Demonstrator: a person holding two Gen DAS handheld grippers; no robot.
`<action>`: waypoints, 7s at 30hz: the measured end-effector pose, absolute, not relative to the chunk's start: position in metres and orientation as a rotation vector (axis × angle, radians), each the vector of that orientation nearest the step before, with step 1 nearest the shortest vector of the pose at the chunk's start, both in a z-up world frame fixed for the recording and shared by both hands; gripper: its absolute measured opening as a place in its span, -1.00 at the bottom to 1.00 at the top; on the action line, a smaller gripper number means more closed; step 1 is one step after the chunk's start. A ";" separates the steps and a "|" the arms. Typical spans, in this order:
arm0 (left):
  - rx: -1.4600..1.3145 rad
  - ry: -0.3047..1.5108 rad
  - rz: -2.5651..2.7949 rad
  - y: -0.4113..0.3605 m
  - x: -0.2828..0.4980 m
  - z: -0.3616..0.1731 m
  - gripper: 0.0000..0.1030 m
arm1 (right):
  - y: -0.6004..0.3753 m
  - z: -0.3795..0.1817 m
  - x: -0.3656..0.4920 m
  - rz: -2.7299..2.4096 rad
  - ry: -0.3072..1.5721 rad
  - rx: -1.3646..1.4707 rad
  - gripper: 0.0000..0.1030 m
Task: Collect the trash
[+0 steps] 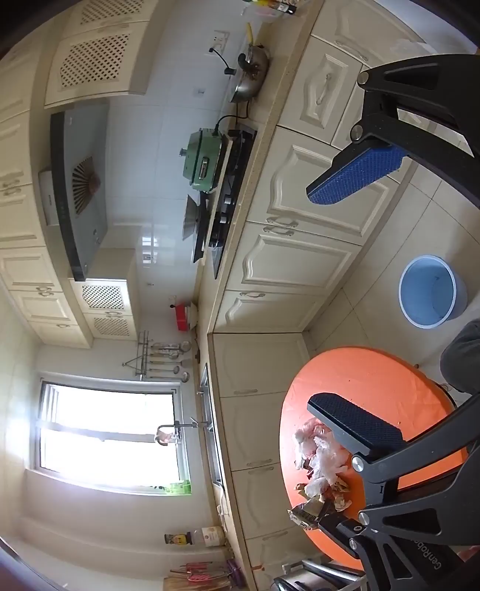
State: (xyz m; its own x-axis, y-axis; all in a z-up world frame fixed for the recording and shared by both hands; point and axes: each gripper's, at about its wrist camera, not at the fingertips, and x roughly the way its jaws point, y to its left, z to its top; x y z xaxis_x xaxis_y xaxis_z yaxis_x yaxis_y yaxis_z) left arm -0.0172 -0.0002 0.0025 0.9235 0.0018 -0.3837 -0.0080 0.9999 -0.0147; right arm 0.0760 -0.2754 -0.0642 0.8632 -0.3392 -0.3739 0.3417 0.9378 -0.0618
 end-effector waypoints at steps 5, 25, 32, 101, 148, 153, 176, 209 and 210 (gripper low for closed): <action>-0.022 0.384 0.005 0.001 -0.024 0.003 0.99 | -0.270 -0.062 0.070 -0.360 0.377 0.002 1.00; -0.032 0.372 0.001 0.006 -0.036 0.004 0.99 | -0.270 -0.053 0.065 -0.368 0.382 -0.010 1.00; -0.034 0.372 -0.003 0.008 -0.034 0.006 0.99 | -0.271 -0.051 0.063 -0.370 0.385 -0.010 1.00; -0.059 0.449 0.003 0.039 -0.002 0.002 0.99 | -0.246 -0.054 0.086 -0.360 0.463 -0.024 1.00; -0.287 0.900 0.051 0.192 0.288 -0.113 0.99 | -0.127 -0.216 0.362 0.032 1.034 0.020 -0.21; -0.313 0.922 0.049 0.186 0.278 -0.116 0.99 | -0.139 -0.200 0.327 0.131 1.007 0.030 -0.22; -0.321 0.955 0.025 0.184 0.216 -0.096 0.98 | -0.139 -0.256 0.263 0.094 1.168 -0.033 0.45; -0.319 1.172 -0.043 0.071 0.386 -0.113 -0.14 | -0.298 -0.224 0.349 0.080 0.953 0.250 -0.28; -0.322 1.168 -0.053 0.072 0.386 -0.114 -0.15 | -0.296 -0.226 0.350 0.085 0.958 0.247 -0.28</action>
State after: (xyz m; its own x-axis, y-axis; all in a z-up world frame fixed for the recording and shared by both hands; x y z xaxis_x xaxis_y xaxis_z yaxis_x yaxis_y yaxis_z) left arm 0.3862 0.0721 -0.1138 0.3963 -0.2072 -0.8944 -0.1248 0.9530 -0.2761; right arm 0.3502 -0.2960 -0.2262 0.5740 0.1805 -0.7987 0.0373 0.9686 0.2458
